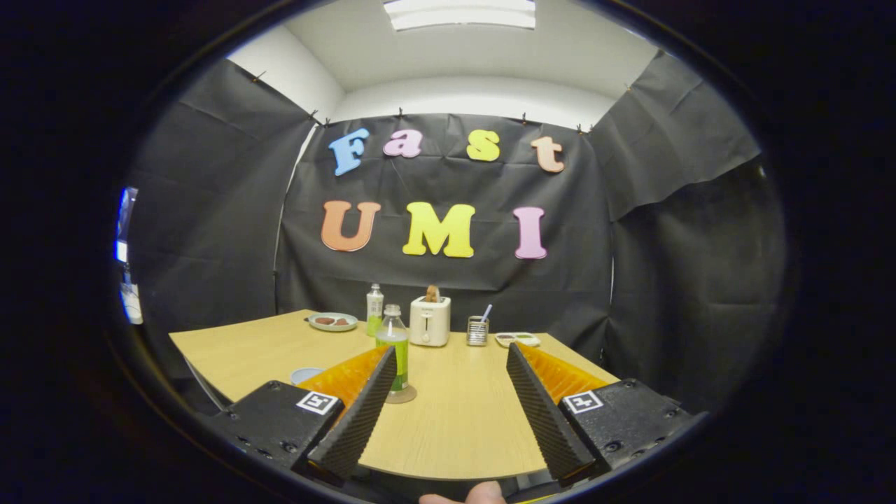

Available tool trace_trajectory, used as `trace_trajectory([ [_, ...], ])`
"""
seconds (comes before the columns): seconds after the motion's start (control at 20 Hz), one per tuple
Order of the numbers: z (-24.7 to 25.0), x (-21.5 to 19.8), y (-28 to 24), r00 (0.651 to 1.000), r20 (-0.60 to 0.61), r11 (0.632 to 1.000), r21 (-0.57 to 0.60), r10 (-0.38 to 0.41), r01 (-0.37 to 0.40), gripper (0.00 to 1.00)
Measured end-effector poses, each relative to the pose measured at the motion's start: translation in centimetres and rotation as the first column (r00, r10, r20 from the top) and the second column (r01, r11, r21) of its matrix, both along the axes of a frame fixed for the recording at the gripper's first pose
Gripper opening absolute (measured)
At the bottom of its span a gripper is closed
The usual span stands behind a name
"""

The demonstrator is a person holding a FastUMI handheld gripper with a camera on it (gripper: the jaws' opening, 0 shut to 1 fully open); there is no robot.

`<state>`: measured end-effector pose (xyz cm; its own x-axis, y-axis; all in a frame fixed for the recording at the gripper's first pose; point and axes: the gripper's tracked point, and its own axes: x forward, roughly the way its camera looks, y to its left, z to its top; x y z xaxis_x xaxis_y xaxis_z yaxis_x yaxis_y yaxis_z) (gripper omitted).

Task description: Take the bottle from table, then pour the juice into the cup, finally place the bottle on the coaster

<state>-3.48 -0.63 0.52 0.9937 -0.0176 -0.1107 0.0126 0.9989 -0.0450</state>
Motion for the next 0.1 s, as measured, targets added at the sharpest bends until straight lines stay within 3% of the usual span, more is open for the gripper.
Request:
trace_trajectory([
  [0.1, -0.15, -0.09, 0.1, 1.0, -0.002, 1.0, 0.001, 0.0, 0.0, 1.0],
])
